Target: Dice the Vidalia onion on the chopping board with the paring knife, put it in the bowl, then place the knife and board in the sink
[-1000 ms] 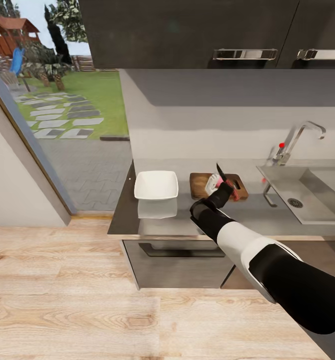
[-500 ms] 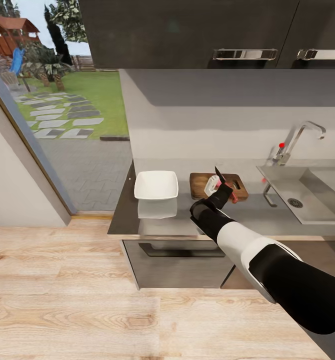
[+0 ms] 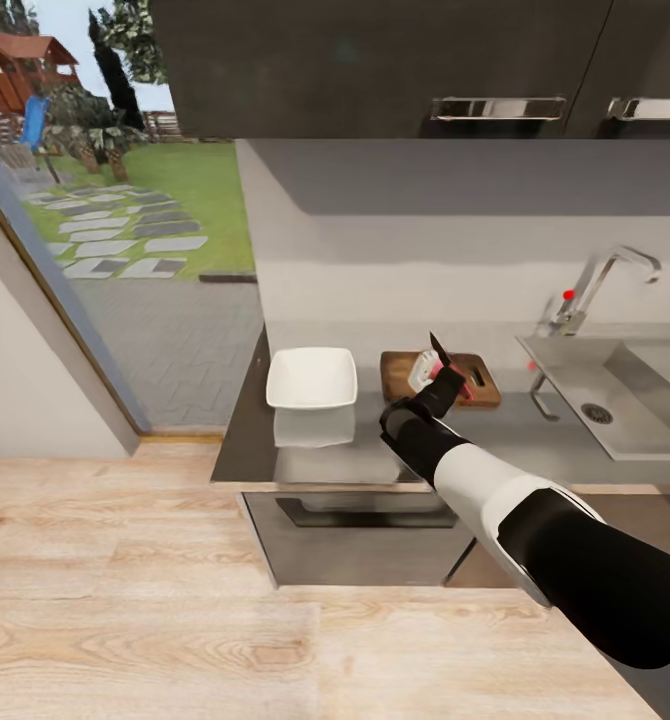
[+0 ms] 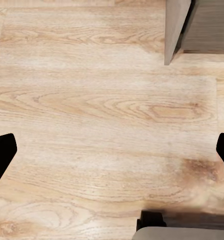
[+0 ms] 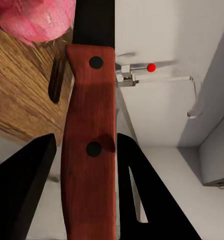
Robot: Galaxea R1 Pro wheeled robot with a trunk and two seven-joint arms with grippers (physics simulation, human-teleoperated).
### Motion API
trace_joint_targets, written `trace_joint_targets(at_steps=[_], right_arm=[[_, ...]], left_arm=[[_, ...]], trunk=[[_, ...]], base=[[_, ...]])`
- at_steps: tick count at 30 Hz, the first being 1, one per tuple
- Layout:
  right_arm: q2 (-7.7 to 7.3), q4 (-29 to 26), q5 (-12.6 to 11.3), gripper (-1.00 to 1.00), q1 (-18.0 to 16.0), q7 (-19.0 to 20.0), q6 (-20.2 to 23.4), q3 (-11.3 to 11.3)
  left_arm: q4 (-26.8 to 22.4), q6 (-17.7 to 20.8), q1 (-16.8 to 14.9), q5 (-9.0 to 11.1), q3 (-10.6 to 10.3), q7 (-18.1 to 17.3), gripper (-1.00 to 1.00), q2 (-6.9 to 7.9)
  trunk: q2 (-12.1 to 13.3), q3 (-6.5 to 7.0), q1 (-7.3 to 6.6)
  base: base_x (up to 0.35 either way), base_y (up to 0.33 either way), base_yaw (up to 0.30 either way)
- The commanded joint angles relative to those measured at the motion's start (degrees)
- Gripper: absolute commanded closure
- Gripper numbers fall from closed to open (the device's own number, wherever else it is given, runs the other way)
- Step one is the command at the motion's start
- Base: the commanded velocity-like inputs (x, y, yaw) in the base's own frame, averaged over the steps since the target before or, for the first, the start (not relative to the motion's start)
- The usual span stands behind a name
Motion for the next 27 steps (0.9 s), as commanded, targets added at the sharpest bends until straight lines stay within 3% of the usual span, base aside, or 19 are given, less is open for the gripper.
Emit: trace_joint_targets(at_steps=[1,10,27], right_arm=[[0.01,0.0,0.1,1.0,0.0,-0.1,0.3,0.1],[0.01,0.0,0.1,1.0,0.0,-0.3,0.3,0.0],[0.01,0.1,-0.1,1.0,0.0,-0.2,0.4,0.0]], left_arm=[[0.2,-0.3,-0.1,0.4,-0.1,-0.2,-1.0,0.0],[0.2,-0.3,-0.1,0.4,-0.1,-0.2,-1.0,0.0],[0.2,-0.3,-0.1,0.4,-0.1,-0.2,-1.0,0.0]], trunk=[[0.0,-0.06,0.04],[0.0,-0.06,0.04],[0.0,-0.06,0.04]], base=[[0.297,0.0,0.0],[0.246,0.0,0.0],[0.015,0.0,0.0]])
